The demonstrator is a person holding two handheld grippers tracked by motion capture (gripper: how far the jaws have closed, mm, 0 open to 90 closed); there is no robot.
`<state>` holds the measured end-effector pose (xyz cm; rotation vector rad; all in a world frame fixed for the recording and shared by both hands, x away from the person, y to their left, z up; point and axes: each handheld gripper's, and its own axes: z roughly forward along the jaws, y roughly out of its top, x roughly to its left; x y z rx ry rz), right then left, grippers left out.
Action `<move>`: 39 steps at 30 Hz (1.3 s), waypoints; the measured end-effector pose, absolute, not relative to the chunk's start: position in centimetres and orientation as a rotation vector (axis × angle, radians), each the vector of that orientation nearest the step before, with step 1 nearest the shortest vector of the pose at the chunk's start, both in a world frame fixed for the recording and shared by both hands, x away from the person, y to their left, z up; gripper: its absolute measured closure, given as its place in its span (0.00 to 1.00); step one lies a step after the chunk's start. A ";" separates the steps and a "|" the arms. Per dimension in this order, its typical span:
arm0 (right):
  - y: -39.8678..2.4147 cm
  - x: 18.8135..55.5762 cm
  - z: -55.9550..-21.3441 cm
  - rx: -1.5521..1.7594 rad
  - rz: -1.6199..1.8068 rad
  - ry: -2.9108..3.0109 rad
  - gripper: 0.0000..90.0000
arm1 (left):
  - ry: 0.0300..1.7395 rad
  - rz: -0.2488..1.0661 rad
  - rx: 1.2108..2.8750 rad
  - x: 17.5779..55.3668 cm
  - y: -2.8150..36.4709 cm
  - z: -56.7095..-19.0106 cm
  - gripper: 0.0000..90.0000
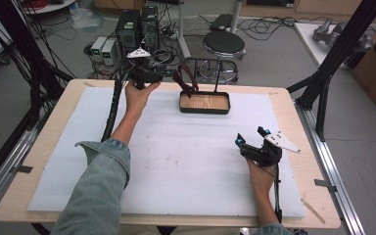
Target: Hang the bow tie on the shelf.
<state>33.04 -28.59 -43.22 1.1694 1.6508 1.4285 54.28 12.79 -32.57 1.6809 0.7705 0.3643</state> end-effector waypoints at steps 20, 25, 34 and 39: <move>-28.7 33.1 -43.2 1.170 1.432 1.646 0.13 | 0.653 0.434 1.664 50.1 15.3 -29.7 0.45; -28.7 33.1 -43.2 1.167 1.431 1.643 0.13 | 0.657 0.431 1.648 48.9 16.5 -29.3 0.38; -28.6 33.0 -43.2 1.177 1.424 1.646 0.13 | 0.639 0.425 1.637 46.4 18.8 -29.0 0.32; -28.7 33.1 -43.2 1.175 1.420 1.641 0.13 | 0.610 0.434 1.655 44.5 20.0 -29.0 0.32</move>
